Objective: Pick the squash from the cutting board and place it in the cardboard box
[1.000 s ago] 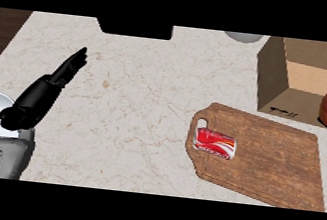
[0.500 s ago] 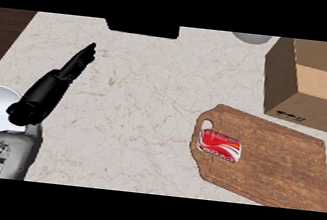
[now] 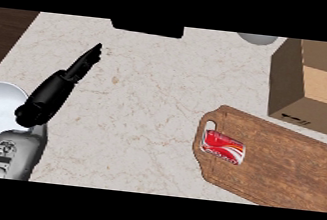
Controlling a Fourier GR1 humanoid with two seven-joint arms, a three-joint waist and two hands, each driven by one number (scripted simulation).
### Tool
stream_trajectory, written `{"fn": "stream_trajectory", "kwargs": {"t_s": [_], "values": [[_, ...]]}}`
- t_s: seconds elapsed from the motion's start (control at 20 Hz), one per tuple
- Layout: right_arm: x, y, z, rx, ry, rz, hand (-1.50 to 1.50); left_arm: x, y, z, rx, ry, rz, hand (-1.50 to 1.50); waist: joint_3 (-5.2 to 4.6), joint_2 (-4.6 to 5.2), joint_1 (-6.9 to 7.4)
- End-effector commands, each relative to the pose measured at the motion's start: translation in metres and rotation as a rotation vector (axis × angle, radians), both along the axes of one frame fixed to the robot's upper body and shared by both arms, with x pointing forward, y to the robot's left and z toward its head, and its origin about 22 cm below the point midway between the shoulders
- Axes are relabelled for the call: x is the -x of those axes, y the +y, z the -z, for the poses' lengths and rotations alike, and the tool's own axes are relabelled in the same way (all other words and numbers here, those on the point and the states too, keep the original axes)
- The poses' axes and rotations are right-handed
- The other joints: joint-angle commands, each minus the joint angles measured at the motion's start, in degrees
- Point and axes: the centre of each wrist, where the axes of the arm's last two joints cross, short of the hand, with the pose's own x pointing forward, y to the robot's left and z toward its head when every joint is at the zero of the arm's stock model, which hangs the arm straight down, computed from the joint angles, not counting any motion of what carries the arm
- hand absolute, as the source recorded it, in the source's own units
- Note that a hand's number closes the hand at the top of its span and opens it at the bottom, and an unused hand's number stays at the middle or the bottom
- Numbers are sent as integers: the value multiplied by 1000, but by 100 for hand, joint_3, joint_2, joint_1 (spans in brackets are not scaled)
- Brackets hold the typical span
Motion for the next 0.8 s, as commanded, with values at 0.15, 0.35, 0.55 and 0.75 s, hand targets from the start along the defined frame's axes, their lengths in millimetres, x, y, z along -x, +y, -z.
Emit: {"fn": "stream_trajectory", "kwargs": {"t_s": [0.15, 0.35, 0.55, 0.75], "values": [[3, -22, 2, 27, 165, -127, -150, -8, 2, -4, 12, -9, -5, 0, 14, 22, -24], [2, -26, -2, -177, 97, -222, -150, -4, 15, -5, 2, 3, -14, 0, 20, 0, -33], [-11, -5, 28, -663, 18, -210, -150, -1, 6, 2, -1, -1, -19, 0, 46, -3, -69], [-8, -12, 36, -976, 89, -81, -150, 1, 6, 2, 0, 3, -10, 0, 34, -7, -73]]}}
